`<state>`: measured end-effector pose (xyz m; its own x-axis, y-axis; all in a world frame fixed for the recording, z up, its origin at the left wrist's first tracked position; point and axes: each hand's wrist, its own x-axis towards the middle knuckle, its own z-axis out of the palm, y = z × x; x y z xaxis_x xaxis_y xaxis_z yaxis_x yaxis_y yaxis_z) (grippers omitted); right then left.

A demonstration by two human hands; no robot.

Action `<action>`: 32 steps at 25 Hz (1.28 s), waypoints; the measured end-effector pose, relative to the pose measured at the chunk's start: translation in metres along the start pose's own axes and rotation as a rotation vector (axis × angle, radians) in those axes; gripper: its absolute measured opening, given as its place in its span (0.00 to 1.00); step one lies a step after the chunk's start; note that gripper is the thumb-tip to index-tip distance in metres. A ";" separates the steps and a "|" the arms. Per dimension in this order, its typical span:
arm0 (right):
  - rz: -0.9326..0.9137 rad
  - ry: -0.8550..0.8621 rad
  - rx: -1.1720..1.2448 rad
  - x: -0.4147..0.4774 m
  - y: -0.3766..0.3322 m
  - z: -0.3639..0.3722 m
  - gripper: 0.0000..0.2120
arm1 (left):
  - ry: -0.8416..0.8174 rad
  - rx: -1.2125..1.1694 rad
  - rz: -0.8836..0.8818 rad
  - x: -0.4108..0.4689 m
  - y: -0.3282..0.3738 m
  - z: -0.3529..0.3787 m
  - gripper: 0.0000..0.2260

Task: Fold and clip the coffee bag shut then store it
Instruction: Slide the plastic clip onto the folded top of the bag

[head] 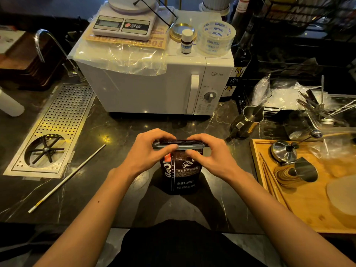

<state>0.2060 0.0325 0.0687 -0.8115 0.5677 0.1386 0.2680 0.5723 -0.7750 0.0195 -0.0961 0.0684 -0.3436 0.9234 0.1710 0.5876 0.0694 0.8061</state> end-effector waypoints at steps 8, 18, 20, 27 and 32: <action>-0.043 0.149 0.023 0.006 -0.004 0.008 0.04 | 0.135 -0.046 0.034 0.000 0.009 0.011 0.04; -0.037 0.169 0.066 0.008 -0.005 0.015 0.04 | 0.145 -0.056 0.020 -0.001 0.008 0.015 0.04; -0.029 0.169 0.068 0.007 -0.005 0.016 0.04 | 0.152 -0.053 0.028 -0.002 0.008 0.017 0.05; 0.003 0.244 -0.024 0.007 -0.008 0.024 0.02 | 0.183 -0.019 0.035 -0.001 0.013 0.022 0.02; 0.034 0.270 -0.035 0.010 -0.011 0.026 0.02 | 0.170 -0.045 0.005 0.000 0.009 0.018 0.01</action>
<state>0.1815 0.0163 0.0626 -0.6354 0.7211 0.2762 0.3141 0.5681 -0.7607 0.0380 -0.0886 0.0656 -0.4619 0.8464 0.2651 0.5575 0.0446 0.8290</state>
